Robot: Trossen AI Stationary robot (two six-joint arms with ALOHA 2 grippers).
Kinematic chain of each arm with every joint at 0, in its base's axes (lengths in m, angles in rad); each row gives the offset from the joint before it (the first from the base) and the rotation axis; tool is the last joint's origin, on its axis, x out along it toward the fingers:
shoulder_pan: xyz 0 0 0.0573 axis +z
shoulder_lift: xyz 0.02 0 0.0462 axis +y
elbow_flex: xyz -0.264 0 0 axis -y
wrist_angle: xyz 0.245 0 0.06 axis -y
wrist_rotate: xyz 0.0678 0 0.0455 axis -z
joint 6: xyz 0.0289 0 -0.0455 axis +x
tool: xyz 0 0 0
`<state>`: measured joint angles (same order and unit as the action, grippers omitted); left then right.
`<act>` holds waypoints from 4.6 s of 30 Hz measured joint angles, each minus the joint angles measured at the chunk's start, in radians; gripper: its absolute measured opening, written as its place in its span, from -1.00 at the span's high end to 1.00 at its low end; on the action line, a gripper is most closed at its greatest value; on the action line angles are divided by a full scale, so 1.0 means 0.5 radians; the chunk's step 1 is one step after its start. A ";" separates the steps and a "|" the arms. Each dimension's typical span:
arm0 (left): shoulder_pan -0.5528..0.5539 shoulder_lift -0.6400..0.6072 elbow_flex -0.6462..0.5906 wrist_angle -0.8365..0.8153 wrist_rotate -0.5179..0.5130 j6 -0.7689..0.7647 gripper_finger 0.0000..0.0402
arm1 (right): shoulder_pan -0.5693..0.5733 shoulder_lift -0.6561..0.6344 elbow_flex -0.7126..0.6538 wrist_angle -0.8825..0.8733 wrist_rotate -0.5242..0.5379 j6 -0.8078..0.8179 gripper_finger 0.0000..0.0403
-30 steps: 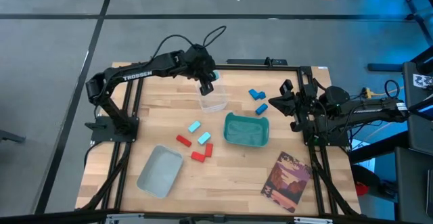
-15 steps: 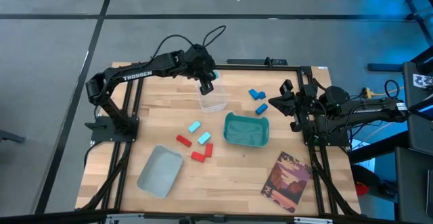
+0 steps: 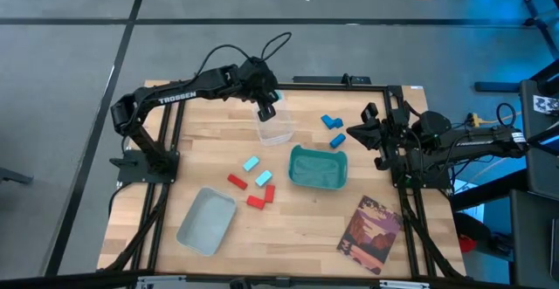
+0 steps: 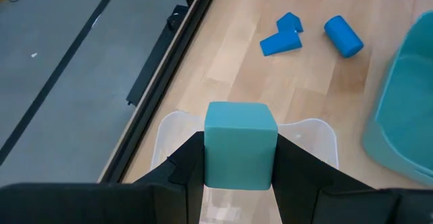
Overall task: Sort & place blocks by color
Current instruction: Put the light blue block into the transparent bin
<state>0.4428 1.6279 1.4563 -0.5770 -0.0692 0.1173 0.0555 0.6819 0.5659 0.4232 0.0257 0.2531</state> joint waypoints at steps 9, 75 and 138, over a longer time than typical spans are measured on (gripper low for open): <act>0.006 0.000 0.000 -0.019 -0.012 0.001 0.38 | 0.001 0.000 0.000 0.001 0.000 0.000 0.91; 0.058 0.482 -0.251 0.162 0.069 -0.224 0.38 | 0.000 0.138 -0.003 0.011 0.575 0.022 0.91; 0.071 0.700 0.590 -0.549 0.173 -0.106 -0.33 | 0.001 0.118 0.000 -0.006 0.575 0.053 0.56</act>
<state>0.4785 1.9781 1.7515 -0.8515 0.0175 0.0645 0.0558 0.7411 0.5659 0.4202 0.3130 0.2794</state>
